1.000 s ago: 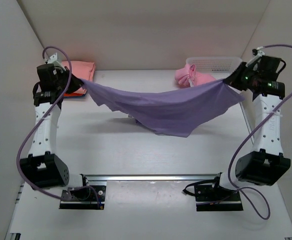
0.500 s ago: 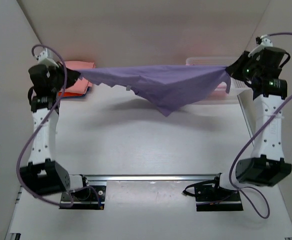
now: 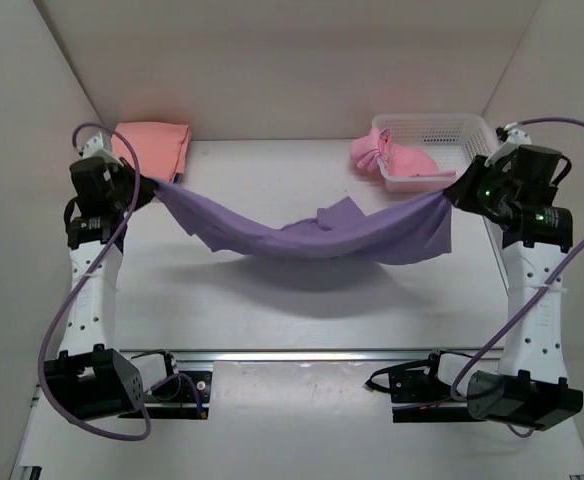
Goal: Fold and stack the t-shirts
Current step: Flatten out the tshirt
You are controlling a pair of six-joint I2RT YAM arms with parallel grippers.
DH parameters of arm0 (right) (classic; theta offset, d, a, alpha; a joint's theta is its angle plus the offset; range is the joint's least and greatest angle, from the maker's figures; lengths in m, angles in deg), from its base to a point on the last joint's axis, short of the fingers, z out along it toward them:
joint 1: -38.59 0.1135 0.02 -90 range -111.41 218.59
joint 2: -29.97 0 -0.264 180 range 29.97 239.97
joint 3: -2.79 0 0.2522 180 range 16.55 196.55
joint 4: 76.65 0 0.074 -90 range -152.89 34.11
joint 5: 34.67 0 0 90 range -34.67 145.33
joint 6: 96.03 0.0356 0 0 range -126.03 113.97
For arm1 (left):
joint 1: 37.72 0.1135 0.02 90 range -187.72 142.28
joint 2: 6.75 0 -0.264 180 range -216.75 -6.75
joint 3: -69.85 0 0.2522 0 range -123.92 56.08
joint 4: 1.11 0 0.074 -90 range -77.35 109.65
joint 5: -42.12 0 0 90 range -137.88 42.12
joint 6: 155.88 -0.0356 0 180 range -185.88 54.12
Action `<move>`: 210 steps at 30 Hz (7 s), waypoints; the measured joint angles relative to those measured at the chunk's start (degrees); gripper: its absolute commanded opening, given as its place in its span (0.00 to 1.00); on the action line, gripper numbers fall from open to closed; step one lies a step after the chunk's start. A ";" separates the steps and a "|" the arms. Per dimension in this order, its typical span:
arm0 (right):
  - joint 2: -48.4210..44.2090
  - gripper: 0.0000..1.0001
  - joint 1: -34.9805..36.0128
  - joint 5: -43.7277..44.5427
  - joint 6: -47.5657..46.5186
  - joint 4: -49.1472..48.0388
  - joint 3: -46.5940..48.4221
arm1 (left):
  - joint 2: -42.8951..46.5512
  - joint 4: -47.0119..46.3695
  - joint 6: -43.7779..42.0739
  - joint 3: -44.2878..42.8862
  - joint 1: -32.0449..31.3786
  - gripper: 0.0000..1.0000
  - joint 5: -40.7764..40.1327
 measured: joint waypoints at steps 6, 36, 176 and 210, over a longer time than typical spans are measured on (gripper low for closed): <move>4.59 0.00 1.73 -2.10 0.35 -3.82 11.98 | -6.91 -4.79 1.51 -12.44 -0.09 0.00 5.16; -1.86 0.01 14.60 -3.28 7.45 -9.73 -24.50 | -9.70 -14.86 10.45 20.28 2.95 0.48 17.03; -1.22 0.46 21.27 16.50 34.67 -3.54 -49.20 | 31.01 5.53 12.07 29.00 -29.31 0.00 8.98; 1.03 0.46 13.57 13.11 29.38 -18.34 -49.57 | 19.61 15.61 10.93 36.35 -25.68 0.61 -10.54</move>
